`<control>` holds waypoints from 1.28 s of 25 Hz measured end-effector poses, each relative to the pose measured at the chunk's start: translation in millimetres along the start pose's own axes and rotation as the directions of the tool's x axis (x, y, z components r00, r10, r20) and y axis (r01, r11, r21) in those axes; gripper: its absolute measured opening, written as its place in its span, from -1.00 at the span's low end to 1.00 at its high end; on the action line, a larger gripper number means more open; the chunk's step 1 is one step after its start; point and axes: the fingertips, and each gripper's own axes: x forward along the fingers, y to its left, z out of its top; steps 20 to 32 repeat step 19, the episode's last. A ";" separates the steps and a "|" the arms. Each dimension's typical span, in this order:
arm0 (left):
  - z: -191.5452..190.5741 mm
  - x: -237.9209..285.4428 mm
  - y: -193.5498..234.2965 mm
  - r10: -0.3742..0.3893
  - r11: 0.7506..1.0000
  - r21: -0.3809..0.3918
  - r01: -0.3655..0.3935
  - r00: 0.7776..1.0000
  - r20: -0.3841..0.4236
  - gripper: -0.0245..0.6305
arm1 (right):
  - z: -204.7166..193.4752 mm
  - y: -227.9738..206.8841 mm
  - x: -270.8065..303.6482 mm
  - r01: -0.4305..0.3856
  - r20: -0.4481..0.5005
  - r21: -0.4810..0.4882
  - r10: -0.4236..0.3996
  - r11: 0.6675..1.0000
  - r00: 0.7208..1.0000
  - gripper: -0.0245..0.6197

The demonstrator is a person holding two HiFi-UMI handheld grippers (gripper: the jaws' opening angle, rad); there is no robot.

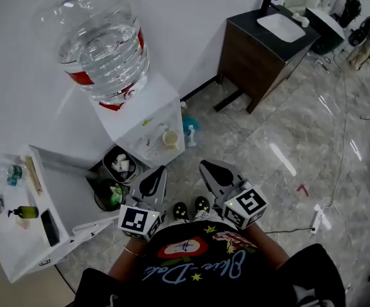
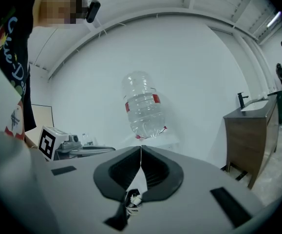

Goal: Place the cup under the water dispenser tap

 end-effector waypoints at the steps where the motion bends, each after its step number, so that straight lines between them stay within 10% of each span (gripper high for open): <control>1: -3.1 -4.3 -4.4 -0.002 1.000 0.001 0.002 1.000 -0.011 -0.93 | 0.7 1.2 -1.6 -0.007 -0.002 -0.009 0.007 1.000 1.000 -0.87; 32: -3.1 -15.1 -1.9 0.073 0.997 -0.001 -0.073 0.997 -0.013 -0.93 | -2.6 -9.3 -7.5 -0.028 -0.027 0.000 0.028 1.000 0.999 -0.87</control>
